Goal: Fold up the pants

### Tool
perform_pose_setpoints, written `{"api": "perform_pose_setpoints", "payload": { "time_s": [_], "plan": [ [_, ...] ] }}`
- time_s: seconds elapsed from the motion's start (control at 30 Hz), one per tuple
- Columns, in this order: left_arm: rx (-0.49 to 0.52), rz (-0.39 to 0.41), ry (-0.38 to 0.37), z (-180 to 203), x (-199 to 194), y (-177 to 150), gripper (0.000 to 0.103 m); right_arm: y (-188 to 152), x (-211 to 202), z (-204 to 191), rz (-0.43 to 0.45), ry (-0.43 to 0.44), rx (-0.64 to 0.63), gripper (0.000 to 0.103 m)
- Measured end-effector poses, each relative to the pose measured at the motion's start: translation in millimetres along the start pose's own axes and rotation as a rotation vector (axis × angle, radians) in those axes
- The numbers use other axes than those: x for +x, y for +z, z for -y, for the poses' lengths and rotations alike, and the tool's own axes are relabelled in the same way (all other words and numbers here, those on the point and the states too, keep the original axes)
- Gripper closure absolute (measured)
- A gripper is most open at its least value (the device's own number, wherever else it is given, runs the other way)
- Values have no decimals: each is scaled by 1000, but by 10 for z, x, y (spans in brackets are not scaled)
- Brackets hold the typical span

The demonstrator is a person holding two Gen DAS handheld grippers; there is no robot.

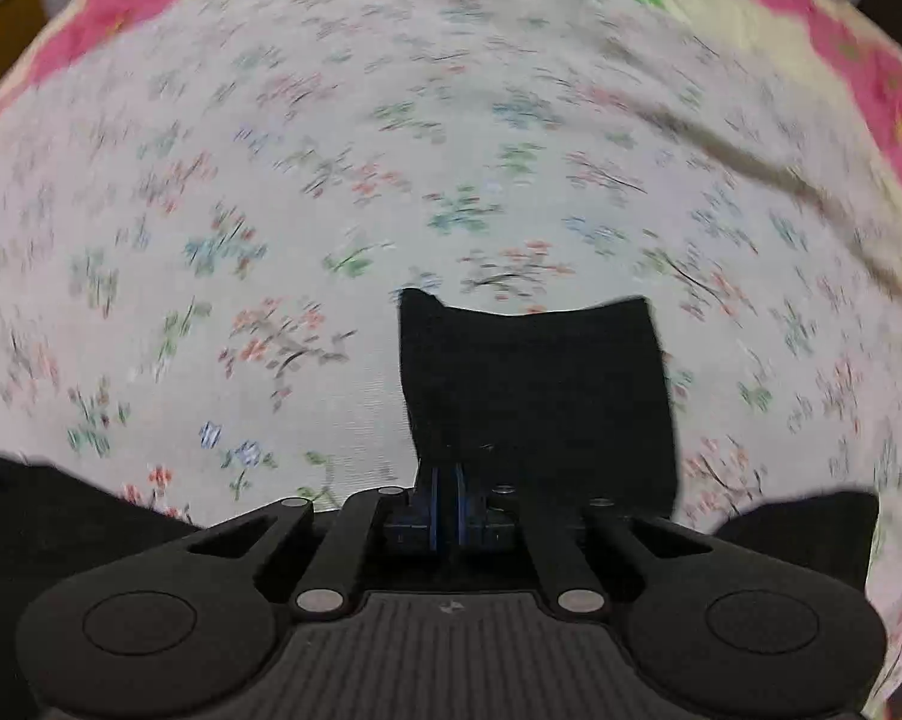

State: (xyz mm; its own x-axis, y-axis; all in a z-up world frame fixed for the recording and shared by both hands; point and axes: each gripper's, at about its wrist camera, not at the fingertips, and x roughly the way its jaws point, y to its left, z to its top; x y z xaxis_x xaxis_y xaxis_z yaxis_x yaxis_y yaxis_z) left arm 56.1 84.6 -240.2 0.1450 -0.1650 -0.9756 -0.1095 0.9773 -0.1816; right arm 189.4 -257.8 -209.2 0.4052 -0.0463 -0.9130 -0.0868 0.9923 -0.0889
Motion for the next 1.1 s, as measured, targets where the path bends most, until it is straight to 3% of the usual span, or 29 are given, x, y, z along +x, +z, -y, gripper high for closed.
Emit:
{"api": "perform_pose_setpoints", "payload": {
  "time_s": [0.2, 0.33, 0.5, 0.7, 0.87, 0.97, 1.07, 1.1],
  "plan": [
    [30, -13, 7, -14, -35, 32, 65, -45, -690, 705, 121, 174, 340, 103],
    [42, -35, 28, 73, 18, 94, 65, -357, -867, 1162, 149, 152, 524, 103],
    [95, -59, 79, 265, 27, 187, 65, -961, -729, 1617, 108, 118, 742, 103],
    [164, -76, 134, 543, -3, 196, 64, -1234, -422, 1860, 120, 100, 838, 103],
    [184, -64, 140, 737, -30, 207, 64, -1177, -496, 1915, 134, 171, 822, 103],
    [175, -51, 146, 831, 15, 221, 64, -1130, -391, 1997, 87, 235, 865, 103],
    [170, -45, 140, 909, 4, 170, 64, -1085, -326, 1995, 81, 242, 872, 95],
    [175, -47, 140, 918, 10, 153, 64, -1074, -286, 1983, 71, 240, 869, 83]
  ]
}}
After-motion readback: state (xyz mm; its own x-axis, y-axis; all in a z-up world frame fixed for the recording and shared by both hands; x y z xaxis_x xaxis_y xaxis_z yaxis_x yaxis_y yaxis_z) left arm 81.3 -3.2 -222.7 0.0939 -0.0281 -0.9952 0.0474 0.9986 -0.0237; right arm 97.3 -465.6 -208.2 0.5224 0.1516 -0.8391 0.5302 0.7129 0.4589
